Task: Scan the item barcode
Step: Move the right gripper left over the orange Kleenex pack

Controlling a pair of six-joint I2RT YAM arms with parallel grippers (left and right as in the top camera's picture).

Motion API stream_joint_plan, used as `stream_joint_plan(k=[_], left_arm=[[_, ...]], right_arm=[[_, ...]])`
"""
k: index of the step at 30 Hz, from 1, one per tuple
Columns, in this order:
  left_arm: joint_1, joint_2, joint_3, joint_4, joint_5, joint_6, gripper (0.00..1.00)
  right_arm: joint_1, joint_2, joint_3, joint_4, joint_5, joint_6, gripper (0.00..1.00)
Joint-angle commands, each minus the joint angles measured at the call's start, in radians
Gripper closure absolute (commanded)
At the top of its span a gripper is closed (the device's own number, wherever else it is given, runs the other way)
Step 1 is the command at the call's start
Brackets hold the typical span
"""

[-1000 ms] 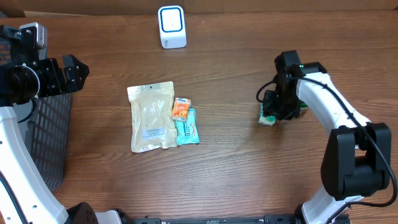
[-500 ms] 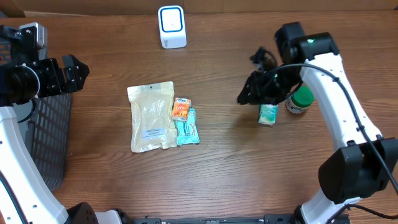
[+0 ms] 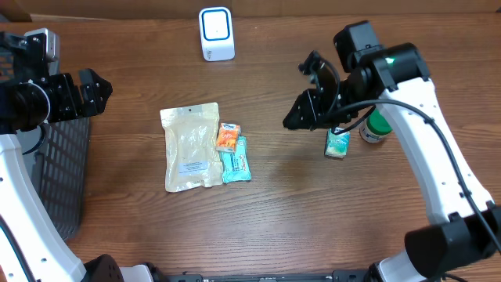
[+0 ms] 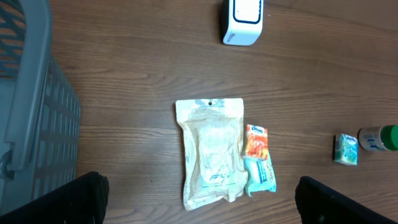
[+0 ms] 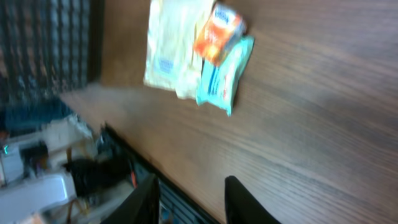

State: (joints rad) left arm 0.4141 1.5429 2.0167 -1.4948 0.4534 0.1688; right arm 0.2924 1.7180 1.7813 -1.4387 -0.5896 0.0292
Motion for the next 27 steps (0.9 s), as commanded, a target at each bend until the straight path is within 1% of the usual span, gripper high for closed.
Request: stream_joint_plan(k=[1, 5, 10, 14, 20, 24, 27], left_arm=[[0.002, -0.019, 0.006, 0.003, 0.014, 0.026, 0.0], [0.002, -0.019, 0.006, 0.003, 0.014, 0.026, 0.0], [0.002, -0.019, 0.006, 0.003, 0.014, 0.026, 0.0], [0.002, -0.019, 0.006, 0.003, 0.014, 0.026, 0.01], [0.002, -0.019, 0.006, 0.003, 0.014, 0.026, 0.0], [0.002, -0.019, 0.006, 0.003, 0.014, 0.026, 0.0], [0.002, -0.019, 0.006, 0.003, 0.014, 0.026, 0.0]], right_arm=[[0.029, -0.012, -0.016, 0.039, 0.112, 0.18, 0.7], [0.092, -0.004, -0.111, 0.151, 0.127, 0.235, 0.69], [0.183, 0.005, -0.302, 0.382, 0.126, 0.343, 0.67], [0.233, 0.037, -0.415, 0.557, 0.126, 0.391, 0.64], [0.28, 0.16, -0.419, 0.735, 0.125, 0.451, 0.61], [0.297, 0.253, -0.375, 0.763, 0.127, 0.478, 0.58], [0.3, 0.3, -0.366, 0.798, 0.148, 0.537, 0.58]])
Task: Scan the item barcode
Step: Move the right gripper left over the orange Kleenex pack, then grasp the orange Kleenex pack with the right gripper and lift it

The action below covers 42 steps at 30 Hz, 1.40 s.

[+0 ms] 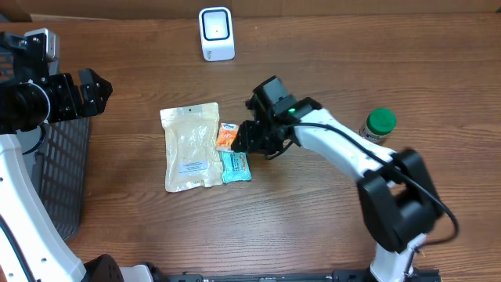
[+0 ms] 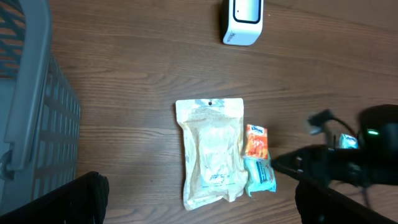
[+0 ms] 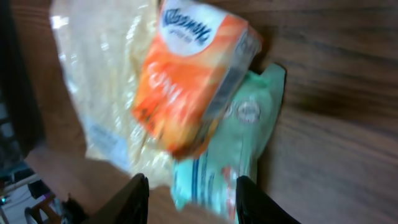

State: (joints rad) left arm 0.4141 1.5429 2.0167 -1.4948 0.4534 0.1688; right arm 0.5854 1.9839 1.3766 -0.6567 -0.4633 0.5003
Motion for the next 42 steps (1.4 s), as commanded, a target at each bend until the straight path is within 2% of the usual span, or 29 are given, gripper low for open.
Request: stream_joint_plan(k=[1, 15, 18, 22, 25, 26, 28, 30, 34, 38, 42], left_arm=[[0.002, -0.019, 0.006, 0.003, 0.014, 0.026, 0.01], [0.002, -0.019, 0.006, 0.003, 0.014, 0.026, 0.01], [0.002, -0.019, 0.006, 0.003, 0.014, 0.026, 0.0], [0.002, -0.019, 0.006, 0.003, 0.014, 0.026, 0.0], [0.002, -0.019, 0.006, 0.003, 0.014, 0.026, 0.0], [0.002, -0.019, 0.006, 0.003, 0.014, 0.026, 0.01], [0.002, -0.019, 0.006, 0.003, 0.014, 0.026, 0.01], [0.002, -0.019, 0.006, 0.003, 0.014, 0.026, 0.0], [0.002, -0.019, 0.006, 0.003, 0.014, 0.026, 0.0], [0.002, -0.019, 0.006, 0.003, 0.014, 0.026, 0.0], [0.002, -0.019, 0.006, 0.003, 0.014, 0.026, 0.0]], right_arm=[[0.006, 0.049, 0.039, 0.028, 0.026, 0.085, 0.58], [0.016, 0.07, 0.039, 0.172, 0.029, 0.107, 0.6], [0.013, 0.07, 0.039, 0.182, 0.114, 0.122, 0.6], [0.013, 0.082, 0.039, 0.19, 0.201, 0.122, 0.67], [0.016, 0.11, 0.039, 0.217, 0.193, 0.121, 0.68], [0.016, 0.121, 0.039, 0.226, 0.191, 0.121, 0.71], [0.019, 0.129, 0.039, 0.234, 0.185, 0.121, 0.9], [0.019, 0.129, 0.039, 0.243, 0.167, 0.119, 0.95], [0.018, 0.126, 0.048, 0.251, 0.118, 0.071, 0.96], [-0.005, 0.102, 0.111, 0.139, 0.122, -0.02, 0.96], [-0.034, 0.052, 0.215, -0.063, 0.138, -0.283, 0.96]])
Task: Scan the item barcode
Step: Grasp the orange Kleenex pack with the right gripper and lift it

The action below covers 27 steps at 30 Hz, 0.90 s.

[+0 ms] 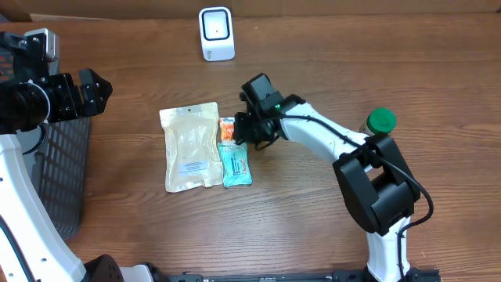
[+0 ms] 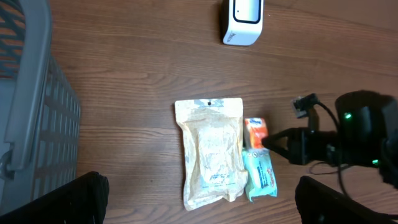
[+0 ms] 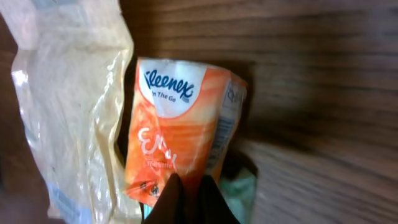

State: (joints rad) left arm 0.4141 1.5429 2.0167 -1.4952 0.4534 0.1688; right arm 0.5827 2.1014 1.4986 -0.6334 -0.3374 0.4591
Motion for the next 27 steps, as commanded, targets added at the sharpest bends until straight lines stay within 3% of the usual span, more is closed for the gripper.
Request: stream_joint_plan(k=[1, 5, 9, 10, 11, 14, 17, 20, 27], left_arm=[[0.002, -0.019, 0.006, 0.003, 0.014, 0.026, 0.0], [0.002, -0.019, 0.006, 0.003, 0.014, 0.026, 0.0], [0.002, -0.019, 0.006, 0.003, 0.014, 0.026, 0.01], [0.002, -0.019, 0.006, 0.003, 0.014, 0.026, 0.01], [0.002, -0.019, 0.006, 0.003, 0.014, 0.026, 0.0], [0.002, -0.019, 0.006, 0.003, 0.014, 0.026, 0.0], [0.002, -0.019, 0.006, 0.003, 0.014, 0.026, 0.0], [0.002, -0.019, 0.006, 0.003, 0.014, 0.026, 0.01], [0.002, -0.019, 0.006, 0.003, 0.014, 0.026, 0.01]], right_arm=[[-0.037, -0.072, 0.109, -0.129, 0.038, -0.278, 0.96], [-0.075, -0.079, 0.131, -0.288, 0.195, -0.44, 0.96], [-0.132, -0.074, 0.085, -0.319, 0.209, -0.579, 0.96], [-0.145, -0.074, 0.076, -0.317, 0.209, -0.599, 0.95], [-0.161, -0.074, 0.072, -0.32, 0.209, -0.612, 0.86], [-0.195, -0.078, 0.084, -0.33, 0.169, -0.587, 0.7], [-0.22, -0.082, 0.154, -0.406, 0.016, -0.577, 0.6], [-0.218, -0.082, 0.203, -0.436, -0.079, -0.484, 0.6], [-0.121, -0.055, 0.151, -0.4, -0.07, -0.279, 0.65]])
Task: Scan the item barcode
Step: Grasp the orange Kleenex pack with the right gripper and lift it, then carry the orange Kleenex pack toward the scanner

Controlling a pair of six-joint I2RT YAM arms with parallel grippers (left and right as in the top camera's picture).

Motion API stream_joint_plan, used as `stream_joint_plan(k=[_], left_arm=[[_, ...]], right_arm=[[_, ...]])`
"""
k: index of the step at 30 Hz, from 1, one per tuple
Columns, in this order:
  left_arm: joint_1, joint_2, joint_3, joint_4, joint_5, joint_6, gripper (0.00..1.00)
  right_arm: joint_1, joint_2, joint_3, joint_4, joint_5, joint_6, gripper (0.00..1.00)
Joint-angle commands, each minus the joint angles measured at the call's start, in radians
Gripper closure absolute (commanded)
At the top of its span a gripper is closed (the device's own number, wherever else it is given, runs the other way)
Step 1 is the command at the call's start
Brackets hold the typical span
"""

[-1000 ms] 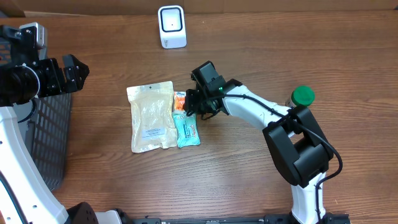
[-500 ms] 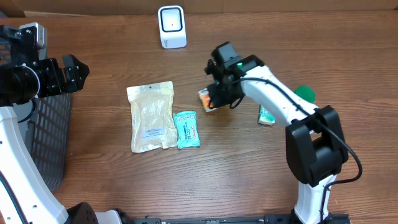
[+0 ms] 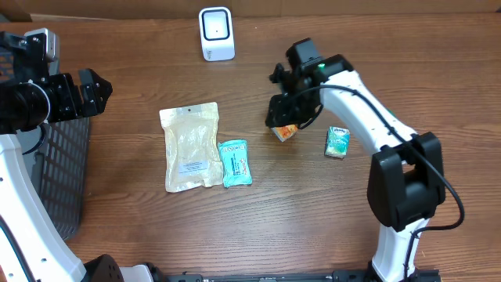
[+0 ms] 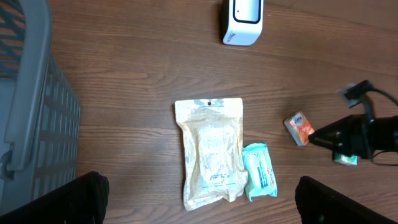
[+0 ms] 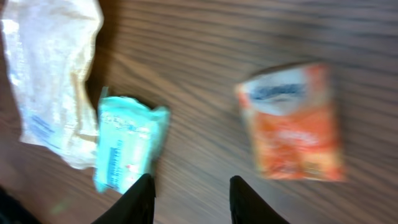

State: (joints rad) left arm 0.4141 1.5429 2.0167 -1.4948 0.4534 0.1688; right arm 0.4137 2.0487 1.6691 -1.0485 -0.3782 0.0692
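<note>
The orange Kleenex pack (image 3: 286,132) lies on the wooden table, left of a small green pack (image 3: 337,142). In the right wrist view the orange pack (image 5: 291,122) is blurred and sits up and to the right of my fingers. My right gripper (image 3: 280,119) hovers just above it, open (image 5: 189,199), with nothing between the fingers. The white scanner (image 3: 216,33) stands at the table's far edge and also shows in the left wrist view (image 4: 244,22). My left gripper (image 3: 88,92) hangs wide open (image 4: 199,183) high over the left side.
A cream pouch (image 3: 191,146) and a teal wipes pack (image 3: 236,162) lie side by side at mid-table. A dark mesh basket (image 3: 55,172) stands at the left edge, under my left arm.
The orange pack lay beside the pouch, above the wipes, with my right gripper shut at its edge. It now lies further right near the small green pack, and the gripper is open.
My right gripper first hung open at the right, over the small green pack. Then it was open over the orange pack and wipes, then shut at the orange pack. Now the pack lies apart to the right, released. My left arm stayed still.
</note>
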Motion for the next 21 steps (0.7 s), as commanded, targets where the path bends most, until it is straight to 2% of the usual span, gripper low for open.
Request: stream_joint_plan(k=[1, 5, 8, 12, 21], left_arm=[[0.002, -0.019, 0.006, 0.003, 0.014, 0.026, 0.0], [0.002, -0.019, 0.006, 0.003, 0.014, 0.026, 0.0], [0.002, -0.019, 0.006, 0.003, 0.014, 0.026, 0.01], [0.002, -0.019, 0.006, 0.003, 0.014, 0.026, 0.0], [0.002, -0.019, 0.006, 0.003, 0.014, 0.026, 0.0]], right_arm=[[0.065, 0.008, -0.033, 0.026, -0.018, 0.147, 0.65], [0.11, 0.051, -0.074, 0.058, 0.016, 0.24, 0.67], [0.117, 0.056, -0.11, 0.091, 0.066, 0.323, 0.73], [0.114, 0.056, -0.174, 0.154, 0.159, 0.444, 0.75], [0.011, 0.056, -0.223, 0.211, 0.267, 0.507, 0.81]])
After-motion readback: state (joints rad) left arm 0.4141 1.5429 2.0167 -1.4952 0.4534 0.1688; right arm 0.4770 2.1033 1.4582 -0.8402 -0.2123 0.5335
